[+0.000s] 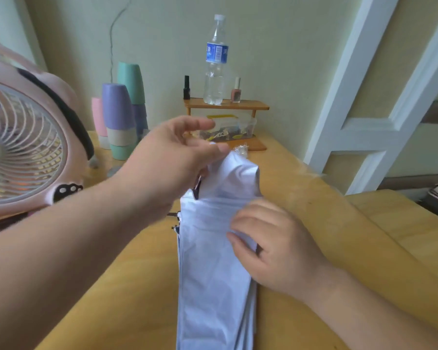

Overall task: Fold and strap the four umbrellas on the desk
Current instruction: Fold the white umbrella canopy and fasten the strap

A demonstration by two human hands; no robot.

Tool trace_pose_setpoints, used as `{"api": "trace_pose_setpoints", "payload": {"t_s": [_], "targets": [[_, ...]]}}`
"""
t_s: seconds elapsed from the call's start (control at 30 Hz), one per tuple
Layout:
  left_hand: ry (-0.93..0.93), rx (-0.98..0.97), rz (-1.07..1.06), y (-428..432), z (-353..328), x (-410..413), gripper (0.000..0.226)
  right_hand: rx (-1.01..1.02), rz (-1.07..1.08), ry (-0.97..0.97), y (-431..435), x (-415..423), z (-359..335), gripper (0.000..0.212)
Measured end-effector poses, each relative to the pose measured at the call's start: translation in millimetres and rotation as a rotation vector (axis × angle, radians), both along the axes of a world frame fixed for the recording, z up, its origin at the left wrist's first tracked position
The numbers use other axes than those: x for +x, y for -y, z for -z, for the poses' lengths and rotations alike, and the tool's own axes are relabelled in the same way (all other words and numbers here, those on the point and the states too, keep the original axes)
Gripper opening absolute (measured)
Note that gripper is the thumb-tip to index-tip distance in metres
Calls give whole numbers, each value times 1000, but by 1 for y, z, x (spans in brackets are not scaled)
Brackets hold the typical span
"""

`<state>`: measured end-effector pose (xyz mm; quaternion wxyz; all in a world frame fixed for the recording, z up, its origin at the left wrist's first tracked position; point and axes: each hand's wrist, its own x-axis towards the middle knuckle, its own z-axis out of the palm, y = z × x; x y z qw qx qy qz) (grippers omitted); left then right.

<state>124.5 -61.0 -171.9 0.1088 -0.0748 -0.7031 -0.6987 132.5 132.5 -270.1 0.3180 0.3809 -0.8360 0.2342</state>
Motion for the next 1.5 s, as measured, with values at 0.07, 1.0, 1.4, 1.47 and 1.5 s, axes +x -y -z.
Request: {"api": "trace_pose_setpoints", "payload": {"t_s": [0.07, 1.0, 1.4, 1.47, 1.5], "targets": [[52, -73, 6, -4, -13, -24, 38, 123, 91, 204, 4, -8, 4, 39], [578, -939, 129, 22, 63, -58, 134, -736, 213, 1383, -26, -84, -23, 42], [435, -573, 286, 25, 68, -52, 63, -714, -165, 1365, -21, -92, -15, 31], [450, -513, 330, 27, 66, -54, 72, -779, -273, 1394, -24, -90, -13, 38], [460, -509, 335, 28, 66, -56, 76, -786, -312, 1404, -25, -89, -12, 40]]}}
